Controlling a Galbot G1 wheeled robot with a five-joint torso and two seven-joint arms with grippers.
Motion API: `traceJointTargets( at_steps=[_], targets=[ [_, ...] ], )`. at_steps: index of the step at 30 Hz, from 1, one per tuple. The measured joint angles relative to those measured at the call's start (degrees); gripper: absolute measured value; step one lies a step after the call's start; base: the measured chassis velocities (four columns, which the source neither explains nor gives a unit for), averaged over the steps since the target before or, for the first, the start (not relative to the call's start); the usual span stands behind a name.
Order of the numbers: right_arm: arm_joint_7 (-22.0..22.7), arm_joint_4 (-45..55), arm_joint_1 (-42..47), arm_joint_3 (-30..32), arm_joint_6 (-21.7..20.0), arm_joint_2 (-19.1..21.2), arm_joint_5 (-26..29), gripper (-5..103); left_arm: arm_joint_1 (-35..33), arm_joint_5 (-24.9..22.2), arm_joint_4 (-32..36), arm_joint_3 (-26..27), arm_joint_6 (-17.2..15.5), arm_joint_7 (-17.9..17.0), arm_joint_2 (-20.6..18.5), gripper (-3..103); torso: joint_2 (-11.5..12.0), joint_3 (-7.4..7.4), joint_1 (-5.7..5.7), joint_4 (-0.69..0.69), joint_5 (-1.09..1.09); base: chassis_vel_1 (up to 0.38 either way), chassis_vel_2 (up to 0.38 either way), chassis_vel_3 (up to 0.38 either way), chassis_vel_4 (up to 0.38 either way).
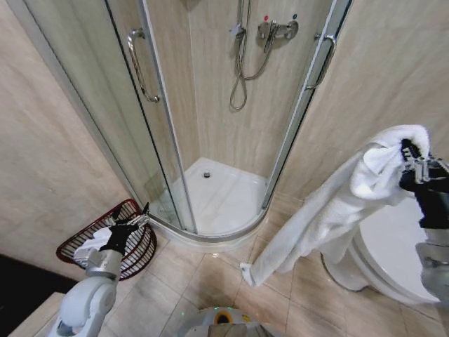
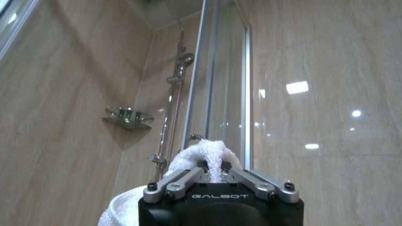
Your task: Discard the used towel into the hamper.
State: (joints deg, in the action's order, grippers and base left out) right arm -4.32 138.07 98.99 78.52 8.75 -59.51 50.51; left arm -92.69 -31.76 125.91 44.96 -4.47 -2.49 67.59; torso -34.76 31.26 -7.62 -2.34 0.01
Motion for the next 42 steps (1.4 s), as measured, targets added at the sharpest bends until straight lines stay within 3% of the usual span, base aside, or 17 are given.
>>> traceJointTargets(
  at_steps=[16, 42],
  targets=[
    [-0.55, -0.42, 0.28, 0.46, 1.47, -0.89, -2.62, 4, 0.00, 0.00, 0.00, 0.00, 0.00, 0.00, 0.00, 100, -4.18, 2.35, -1.80, 0.00, 0.00, 0.000, 0.000, 0.000, 0.000],
    [0.07, 1.07, 0.20, 1.85, 1.00, 0.80, -0.68, 4, 0.00, 0.00, 0.00, 0.00, 0.00, 0.00, 0.00, 100, -10.41, 5.71, -4.67, 0.00, -0.01, 0.000, 0.000, 0.000, 0.000]
  ],
)
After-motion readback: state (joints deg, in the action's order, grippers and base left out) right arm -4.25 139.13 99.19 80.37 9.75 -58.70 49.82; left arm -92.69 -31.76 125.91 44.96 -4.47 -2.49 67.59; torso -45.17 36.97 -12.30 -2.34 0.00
